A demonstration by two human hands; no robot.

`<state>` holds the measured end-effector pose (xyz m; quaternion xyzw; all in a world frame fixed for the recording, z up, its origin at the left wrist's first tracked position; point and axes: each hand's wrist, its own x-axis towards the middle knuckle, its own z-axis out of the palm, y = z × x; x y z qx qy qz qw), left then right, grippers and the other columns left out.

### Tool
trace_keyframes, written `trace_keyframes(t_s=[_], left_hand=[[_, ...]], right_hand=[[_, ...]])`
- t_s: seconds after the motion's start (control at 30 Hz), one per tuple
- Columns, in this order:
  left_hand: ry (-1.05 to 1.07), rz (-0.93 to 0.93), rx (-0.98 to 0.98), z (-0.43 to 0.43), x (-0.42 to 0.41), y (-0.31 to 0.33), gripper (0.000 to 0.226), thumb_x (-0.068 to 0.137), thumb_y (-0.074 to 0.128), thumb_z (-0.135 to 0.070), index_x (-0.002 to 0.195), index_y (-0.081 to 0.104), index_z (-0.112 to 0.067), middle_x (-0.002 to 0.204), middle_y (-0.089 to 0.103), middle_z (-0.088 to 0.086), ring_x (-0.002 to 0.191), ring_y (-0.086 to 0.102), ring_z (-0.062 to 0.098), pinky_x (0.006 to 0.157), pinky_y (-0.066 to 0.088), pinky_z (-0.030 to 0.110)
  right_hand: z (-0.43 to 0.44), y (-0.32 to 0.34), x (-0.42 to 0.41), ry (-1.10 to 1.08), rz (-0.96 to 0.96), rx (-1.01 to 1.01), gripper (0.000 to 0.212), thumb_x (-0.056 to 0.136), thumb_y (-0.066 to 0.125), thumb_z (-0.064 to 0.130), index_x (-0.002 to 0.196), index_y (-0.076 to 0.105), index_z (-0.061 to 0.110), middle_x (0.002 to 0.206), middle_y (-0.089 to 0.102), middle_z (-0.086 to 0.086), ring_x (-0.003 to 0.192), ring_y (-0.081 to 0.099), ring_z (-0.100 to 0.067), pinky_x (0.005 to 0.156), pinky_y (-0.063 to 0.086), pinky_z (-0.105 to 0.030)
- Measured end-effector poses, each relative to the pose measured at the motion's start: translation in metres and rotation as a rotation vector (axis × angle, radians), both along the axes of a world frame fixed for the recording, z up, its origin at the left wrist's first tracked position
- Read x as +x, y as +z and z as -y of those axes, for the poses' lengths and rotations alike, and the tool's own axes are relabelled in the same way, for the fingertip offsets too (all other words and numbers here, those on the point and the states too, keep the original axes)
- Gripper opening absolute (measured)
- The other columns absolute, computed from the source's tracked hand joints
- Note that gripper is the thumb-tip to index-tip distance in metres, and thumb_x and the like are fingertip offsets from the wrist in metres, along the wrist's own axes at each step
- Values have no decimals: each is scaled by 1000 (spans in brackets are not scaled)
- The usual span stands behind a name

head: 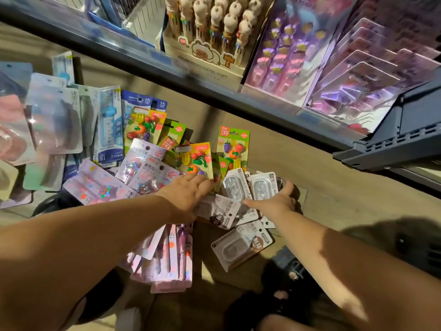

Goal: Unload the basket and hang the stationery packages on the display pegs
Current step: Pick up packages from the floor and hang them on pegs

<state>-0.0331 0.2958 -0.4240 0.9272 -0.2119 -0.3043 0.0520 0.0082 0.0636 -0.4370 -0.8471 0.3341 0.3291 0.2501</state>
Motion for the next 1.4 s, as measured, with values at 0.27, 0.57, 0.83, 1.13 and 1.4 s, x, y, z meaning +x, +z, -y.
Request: trace_keyframes(t_s=[0.27,0.57,0.83,1.13,1.4], left_hand=[[334,-120,-149,0,14,7,59,82,76,-33,126,40,-17,117,61,7,101,59,25,78,43,29],[717,-239,-373,0,13,4,42,74,83,-31,101,52,-24,92,60,-6,75,60,11,59,45,19],[1177,-336,-759,-5,15,3,68,50,88,-38,111,62,-24,104,71,1,98,68,24,92,55,45],[1380,-382,-1010,4,22,11,49,82,75,-3,122,52,-19,103,66,0,94,66,17,75,55,26],[1502,-488,-1182,17,31,24,47,85,75,-21,128,56,-18,120,67,11,105,67,31,82,60,45]], right_hand=[[5,-1,4,37,-32,-1,111,56,92,45,145,34,10,141,48,-13,128,48,-35,98,48,-41],[0,0,3,-15,60,105,89,60,93,24,128,38,8,128,56,-11,114,56,-32,81,52,-35],[16,12,18,14,59,287,110,49,96,29,139,36,17,131,54,-5,119,54,-29,95,49,-40],[50,47,44,-106,46,587,46,69,81,-3,104,57,17,101,72,-15,87,70,-32,75,57,-48],[38,71,64,-157,21,832,62,62,76,2,121,56,8,102,72,-24,86,71,-37,69,59,-51]])
